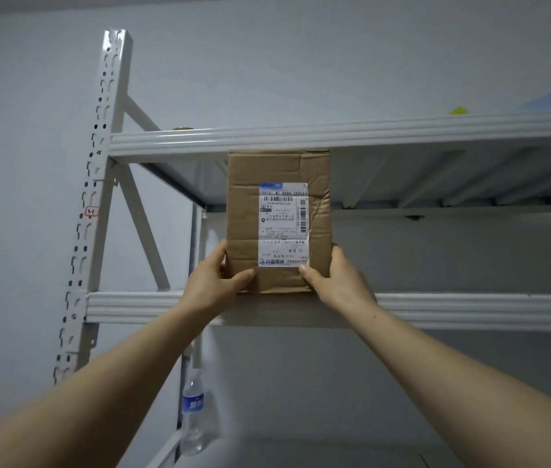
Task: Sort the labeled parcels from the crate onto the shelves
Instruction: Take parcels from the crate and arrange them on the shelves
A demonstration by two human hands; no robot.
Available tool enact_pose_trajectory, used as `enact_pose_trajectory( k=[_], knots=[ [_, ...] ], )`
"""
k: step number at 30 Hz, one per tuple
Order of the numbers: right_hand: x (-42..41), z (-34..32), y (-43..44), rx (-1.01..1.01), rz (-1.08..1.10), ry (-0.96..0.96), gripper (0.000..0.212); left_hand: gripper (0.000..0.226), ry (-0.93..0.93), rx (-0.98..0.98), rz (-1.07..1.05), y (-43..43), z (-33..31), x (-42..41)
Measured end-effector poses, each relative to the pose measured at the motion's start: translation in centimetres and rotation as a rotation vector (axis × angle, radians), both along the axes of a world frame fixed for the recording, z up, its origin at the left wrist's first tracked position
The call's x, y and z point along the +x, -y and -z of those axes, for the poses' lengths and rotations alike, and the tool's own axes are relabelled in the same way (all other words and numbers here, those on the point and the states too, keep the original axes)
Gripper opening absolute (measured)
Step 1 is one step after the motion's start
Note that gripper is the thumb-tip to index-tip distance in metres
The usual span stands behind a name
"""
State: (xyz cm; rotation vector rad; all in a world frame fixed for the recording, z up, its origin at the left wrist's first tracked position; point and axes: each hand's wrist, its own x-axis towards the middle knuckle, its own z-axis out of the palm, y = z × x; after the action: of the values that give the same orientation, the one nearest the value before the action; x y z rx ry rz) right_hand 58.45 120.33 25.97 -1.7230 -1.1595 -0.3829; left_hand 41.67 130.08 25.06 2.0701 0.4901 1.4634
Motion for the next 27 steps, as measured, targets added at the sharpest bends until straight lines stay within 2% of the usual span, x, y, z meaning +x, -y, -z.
enact_pose_trajectory(
  k=[6, 17, 27],
  knots=[
    [1.6, -1.2, -1.6, -0.096, 0.087, 0.045, 0.055, 0.041, -0.166, 0.035, -0.095, -2.2, -1.2, 1.3],
    [2.0, -0.9, -3.8, -0.104, 0.157, 0.069, 0.05, 0.015, -0.333, 0.102, -0.222, -4.9, -2.2, 2.9],
    [1.5, -1.0, -3.6, -0.164, 0.173, 0.053, 0.049, 0.025, -0.398, 0.027, -0.326, -3.5, -1.8, 3.4]
  ],
)
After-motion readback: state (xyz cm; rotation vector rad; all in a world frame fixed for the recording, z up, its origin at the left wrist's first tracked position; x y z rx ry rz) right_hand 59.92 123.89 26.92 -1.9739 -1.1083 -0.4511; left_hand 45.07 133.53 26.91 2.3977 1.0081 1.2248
